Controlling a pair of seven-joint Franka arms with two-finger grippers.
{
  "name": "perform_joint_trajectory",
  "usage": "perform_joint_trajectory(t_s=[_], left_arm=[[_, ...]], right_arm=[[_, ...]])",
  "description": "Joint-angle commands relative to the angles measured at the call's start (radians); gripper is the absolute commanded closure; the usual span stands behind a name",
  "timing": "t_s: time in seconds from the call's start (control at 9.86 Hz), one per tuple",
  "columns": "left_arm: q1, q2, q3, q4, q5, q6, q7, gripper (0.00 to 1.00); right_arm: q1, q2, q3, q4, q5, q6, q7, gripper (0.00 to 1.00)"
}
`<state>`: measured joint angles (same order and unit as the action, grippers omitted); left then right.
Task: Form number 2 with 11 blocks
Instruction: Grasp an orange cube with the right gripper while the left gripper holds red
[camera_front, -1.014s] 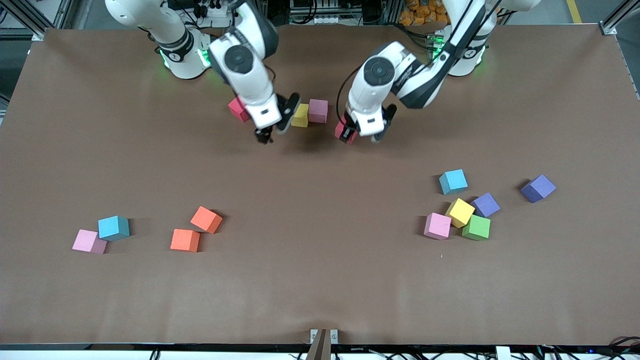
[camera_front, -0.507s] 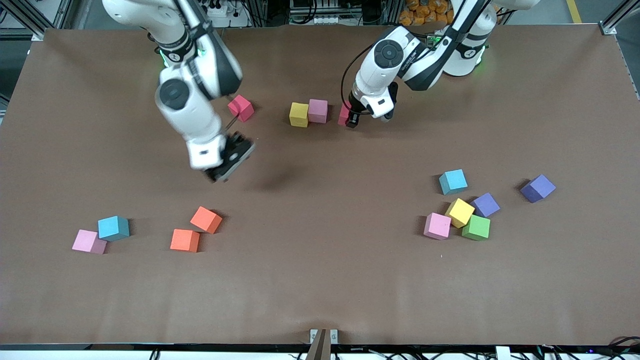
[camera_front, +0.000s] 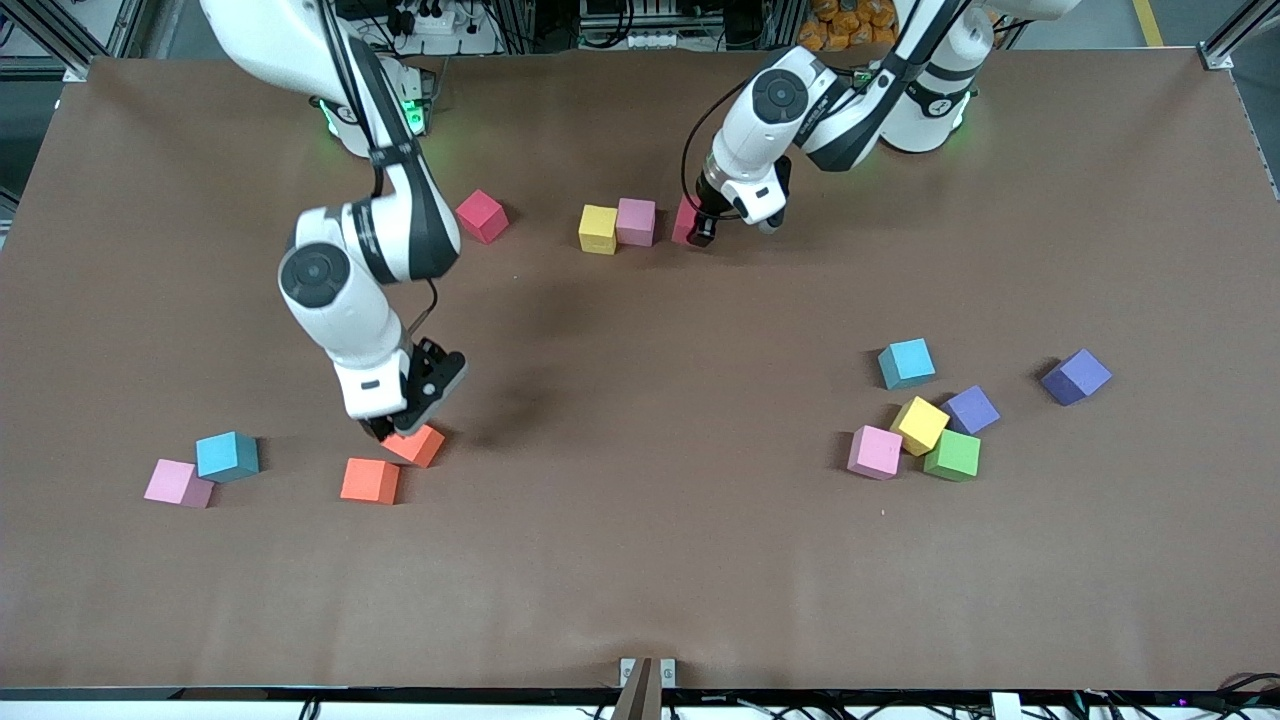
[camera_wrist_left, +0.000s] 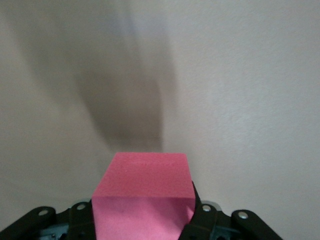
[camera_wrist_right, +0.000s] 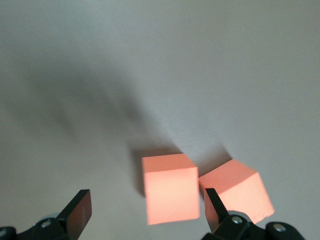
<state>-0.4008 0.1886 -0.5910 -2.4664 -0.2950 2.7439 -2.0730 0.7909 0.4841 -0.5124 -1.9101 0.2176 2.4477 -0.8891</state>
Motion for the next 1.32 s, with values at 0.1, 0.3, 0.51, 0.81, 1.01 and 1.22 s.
perform_joint_trajectory(t_s=[0.1, 0.3, 0.51, 0.81, 1.01, 1.22], left_arm=[[-0.065, 0.032, -0.004, 0.0, -0.02, 0.022, -0.042, 1.0], [-0.076, 0.049, -0.001, 0.006, -0.018, 0.022, -0.042, 1.0], [-0.079, 0.075, 0.002, 0.027, -0.019, 0.022, -0.042, 1.0], [-0.088, 0.094, 0.029, 0.044, -0.018, 0.02, -0.082, 1.0], [-0.093, 0.103, 0.042, 0.05, -0.018, 0.02, -0.085, 1.0], [-0.098, 0.13, 0.051, 0.082, -0.015, 0.019, -0.104, 1.0]], right_arm=[[-0.206, 0.103, 0.149, 0.085, 0.078, -0.012, -0.166, 0.0], [-0.217, 0.119, 0.155, 0.085, 0.117, -0.01, -0.171, 0.0], [-0.22, 0.146, 0.155, 0.086, 0.193, -0.009, -0.24, 0.0], [-0.225, 0.188, 0.152, 0.103, 0.333, -0.009, -0.376, 0.0], [-0.223, 0.188, 0.152, 0.112, 0.33, -0.01, -0.376, 0.17], [-0.222, 0.186, 0.152, 0.12, 0.329, -0.016, -0.373, 0.77]])
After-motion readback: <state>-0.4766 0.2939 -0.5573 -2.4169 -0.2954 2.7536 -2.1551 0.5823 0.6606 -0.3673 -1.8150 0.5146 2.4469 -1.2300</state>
